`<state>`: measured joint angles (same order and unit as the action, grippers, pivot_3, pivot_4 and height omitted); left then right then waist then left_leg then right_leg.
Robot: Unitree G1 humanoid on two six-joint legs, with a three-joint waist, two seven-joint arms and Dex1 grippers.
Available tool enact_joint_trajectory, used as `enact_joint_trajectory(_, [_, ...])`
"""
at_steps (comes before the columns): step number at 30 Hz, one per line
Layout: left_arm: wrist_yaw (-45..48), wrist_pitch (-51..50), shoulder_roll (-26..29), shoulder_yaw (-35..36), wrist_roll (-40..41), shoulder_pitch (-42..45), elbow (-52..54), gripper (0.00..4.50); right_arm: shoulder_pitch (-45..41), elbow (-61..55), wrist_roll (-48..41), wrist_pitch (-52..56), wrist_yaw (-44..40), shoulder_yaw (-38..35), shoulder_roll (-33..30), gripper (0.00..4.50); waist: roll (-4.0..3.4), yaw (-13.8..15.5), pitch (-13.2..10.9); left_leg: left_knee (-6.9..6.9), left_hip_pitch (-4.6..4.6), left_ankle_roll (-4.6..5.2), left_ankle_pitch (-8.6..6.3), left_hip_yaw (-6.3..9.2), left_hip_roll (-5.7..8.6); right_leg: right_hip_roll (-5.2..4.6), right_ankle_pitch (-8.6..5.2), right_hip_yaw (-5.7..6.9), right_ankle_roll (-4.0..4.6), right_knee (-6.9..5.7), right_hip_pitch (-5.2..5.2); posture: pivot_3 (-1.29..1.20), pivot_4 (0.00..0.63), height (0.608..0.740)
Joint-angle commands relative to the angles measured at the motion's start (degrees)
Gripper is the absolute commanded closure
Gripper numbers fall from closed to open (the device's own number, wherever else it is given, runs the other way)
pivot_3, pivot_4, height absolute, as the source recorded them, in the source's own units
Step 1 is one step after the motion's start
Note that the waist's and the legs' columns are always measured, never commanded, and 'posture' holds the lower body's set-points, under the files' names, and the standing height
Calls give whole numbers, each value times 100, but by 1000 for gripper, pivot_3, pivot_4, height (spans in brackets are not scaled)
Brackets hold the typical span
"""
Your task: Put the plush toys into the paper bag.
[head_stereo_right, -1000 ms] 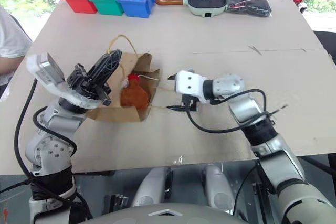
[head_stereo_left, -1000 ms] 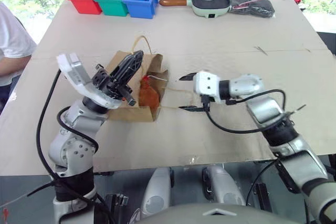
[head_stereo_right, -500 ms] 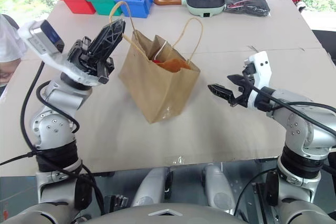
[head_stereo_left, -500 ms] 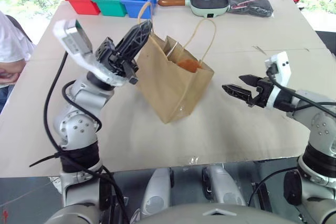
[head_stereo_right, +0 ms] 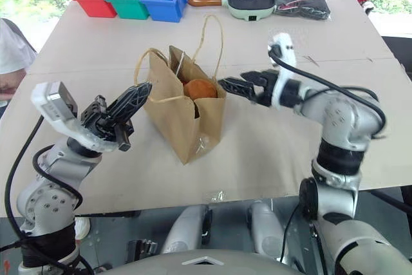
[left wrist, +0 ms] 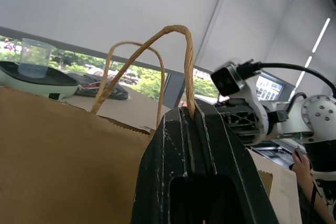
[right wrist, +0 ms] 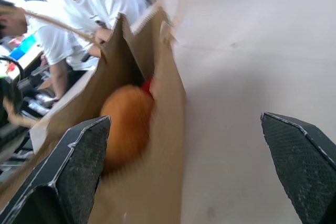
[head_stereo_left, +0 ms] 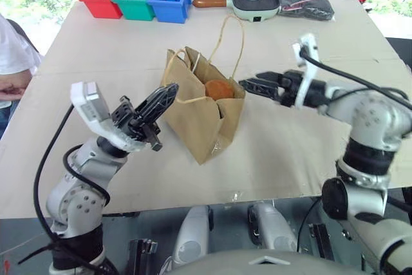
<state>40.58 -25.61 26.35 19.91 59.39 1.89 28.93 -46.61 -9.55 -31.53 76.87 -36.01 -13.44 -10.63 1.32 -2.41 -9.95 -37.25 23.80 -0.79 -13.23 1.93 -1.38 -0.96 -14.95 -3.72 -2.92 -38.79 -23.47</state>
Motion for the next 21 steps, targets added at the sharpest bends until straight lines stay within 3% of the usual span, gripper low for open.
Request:
enact_joint_trajectory(1, [-129,149,-10,111,86,-14,356,4500,-428,489,-137,-629,-237,298,73,34,0,7,0,3,2,0,0,3,0,0,0,3,0,1,0,0,150,740])
enact_joint_trajectory(4, [-202,211,-21,161,98,-131,469,4500,-897,926,-220,-1099,-476,658,313,842,-2,-6,-1,5,6,0,0,-1,0,-2,0,1,0,10,-1,0,150,740])
enact_joint_trajectory(7, [-295,271,-37,215,151,-188,533,4500,-1095,1100,-476,-1622,-836,599,478,2246,-2,-10,-2,8,5,0,0,-1,-1,-2,0,1,0,9,-4,0,150,740])
enact_joint_trajectory(11, [-458,291,63,425,359,76,357,4500,-1243,913,-1325,-1446,-978,134,508,4156,-1,41,-2,5,9,0,0,4,-2,-4,0,9,0,10,-2,0,150,740])
enact_joint_trajectory(12, [-490,292,111,500,407,232,239,4500,-1279,823,-1566,-1347,-914,11,506,4463,-1,54,-2,4,9,0,0,4,-1,-5,1,10,0,10,-1,0,150,740])
enact_joint_trajectory(16, [-265,222,494,662,419,1046,-570,4500,-1400,328,-2410,-956,-303,-396,482,4463,-1,42,-3,-2,10,0,0,13,0,-2,0,17,0,3,0,0,150,740])
enact_joint_trajectory(21, [300,267,763,278,-112,1956,-1628,4500,-1184,-264,-2825,-914,613,-531,404,4463,-2,1,-4,8,8,0,0,10,0,0,0,16,0,7,-2,0,150,740])
